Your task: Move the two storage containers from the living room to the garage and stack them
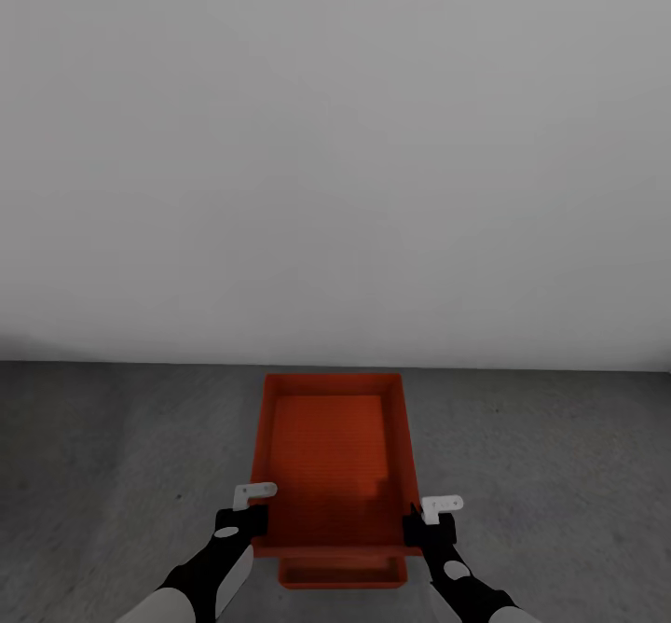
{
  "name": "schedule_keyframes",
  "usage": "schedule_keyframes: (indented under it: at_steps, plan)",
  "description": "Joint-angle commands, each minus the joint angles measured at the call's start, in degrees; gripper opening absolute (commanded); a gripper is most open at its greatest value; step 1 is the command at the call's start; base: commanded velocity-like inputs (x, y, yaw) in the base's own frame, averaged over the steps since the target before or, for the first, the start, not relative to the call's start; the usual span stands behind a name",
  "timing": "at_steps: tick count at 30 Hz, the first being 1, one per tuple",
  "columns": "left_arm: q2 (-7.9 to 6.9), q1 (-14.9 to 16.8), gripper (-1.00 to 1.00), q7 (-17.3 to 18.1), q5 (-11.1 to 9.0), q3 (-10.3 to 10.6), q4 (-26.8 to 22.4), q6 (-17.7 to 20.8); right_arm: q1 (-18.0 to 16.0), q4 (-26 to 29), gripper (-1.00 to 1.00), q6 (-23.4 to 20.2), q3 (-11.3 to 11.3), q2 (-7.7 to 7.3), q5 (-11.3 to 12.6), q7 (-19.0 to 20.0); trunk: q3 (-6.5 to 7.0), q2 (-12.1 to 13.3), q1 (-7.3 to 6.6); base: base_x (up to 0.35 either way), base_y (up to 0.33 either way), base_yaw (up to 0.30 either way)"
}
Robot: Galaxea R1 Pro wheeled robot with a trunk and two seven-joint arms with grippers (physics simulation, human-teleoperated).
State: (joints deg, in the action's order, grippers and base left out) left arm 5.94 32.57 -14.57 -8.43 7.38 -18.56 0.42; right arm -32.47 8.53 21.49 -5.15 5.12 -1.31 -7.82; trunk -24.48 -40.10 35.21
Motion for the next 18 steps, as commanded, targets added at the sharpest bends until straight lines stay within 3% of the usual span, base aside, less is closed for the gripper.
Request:
schedule_keyframes:
  at_steps: [1,18]
  plan:
    - [-0.64,0.0,-1.0,-0.7,-0.6,-0.9,0.0,0.1,0.0,0.1,-1.0,0.2,1.9,-0.28,-0.2,-0.6,-0.06,-0.1,0.01,0.0,0.015,0.0]
    - [-0.67,0.0,-1.0,-0.8,-0.6,-0.9,0.0,0.1,0.0,0.1,-1.0,0.2,1.9,-0.18,-0.1,-0.6,-0.06,-0.1,0.01,0.0,0.002,0.0]
